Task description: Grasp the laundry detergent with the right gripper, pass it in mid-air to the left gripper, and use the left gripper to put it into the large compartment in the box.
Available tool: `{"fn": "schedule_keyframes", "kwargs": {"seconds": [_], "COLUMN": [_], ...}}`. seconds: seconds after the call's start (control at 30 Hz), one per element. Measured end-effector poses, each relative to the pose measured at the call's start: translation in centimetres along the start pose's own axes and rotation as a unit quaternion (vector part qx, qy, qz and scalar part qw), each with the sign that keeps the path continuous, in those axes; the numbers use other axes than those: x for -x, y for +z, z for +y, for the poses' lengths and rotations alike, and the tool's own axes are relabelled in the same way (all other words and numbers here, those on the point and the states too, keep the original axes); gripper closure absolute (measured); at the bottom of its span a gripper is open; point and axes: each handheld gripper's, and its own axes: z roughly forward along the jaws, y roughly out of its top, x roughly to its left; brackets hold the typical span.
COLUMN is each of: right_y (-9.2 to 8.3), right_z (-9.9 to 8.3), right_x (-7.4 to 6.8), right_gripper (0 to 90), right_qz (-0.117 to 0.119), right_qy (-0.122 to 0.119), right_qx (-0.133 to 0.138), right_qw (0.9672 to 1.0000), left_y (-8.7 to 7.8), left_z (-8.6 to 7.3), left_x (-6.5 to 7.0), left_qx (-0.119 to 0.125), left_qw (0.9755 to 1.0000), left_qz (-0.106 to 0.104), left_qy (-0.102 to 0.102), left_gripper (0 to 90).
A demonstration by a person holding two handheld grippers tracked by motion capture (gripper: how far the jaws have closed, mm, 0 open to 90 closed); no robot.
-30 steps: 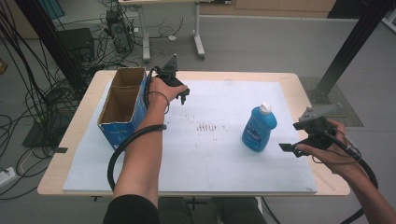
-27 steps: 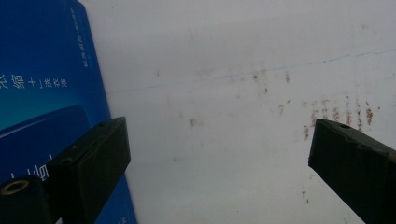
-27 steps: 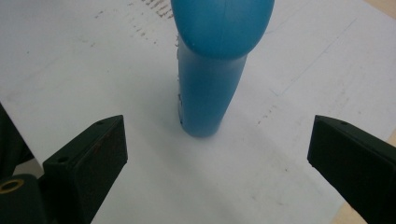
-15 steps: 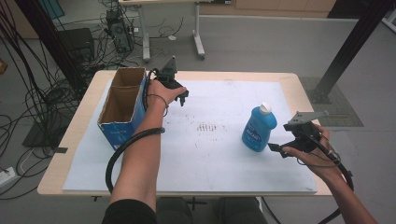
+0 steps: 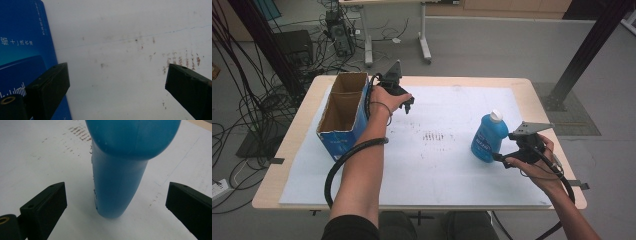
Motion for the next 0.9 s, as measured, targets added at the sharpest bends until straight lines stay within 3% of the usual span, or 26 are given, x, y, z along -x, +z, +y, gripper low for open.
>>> {"fn": "schedule_keyframes", "kwargs": {"seconds": [0.9], "right_y": [3.4], "right_z": [-1.3], "right_x": [-0.3], "right_gripper": [2.5], "right_qz": [-0.007], "right_qy": [0.016], "right_qx": [0.072], "right_qw": [0.9973], "left_y": [0.7], "left_z": [0.2], "left_x": [0.9], "left_qx": [-0.003], "left_qw": [0.9999], "left_qz": [-0.002], "left_qy": [0.011], "left_gripper": [5.8]}}
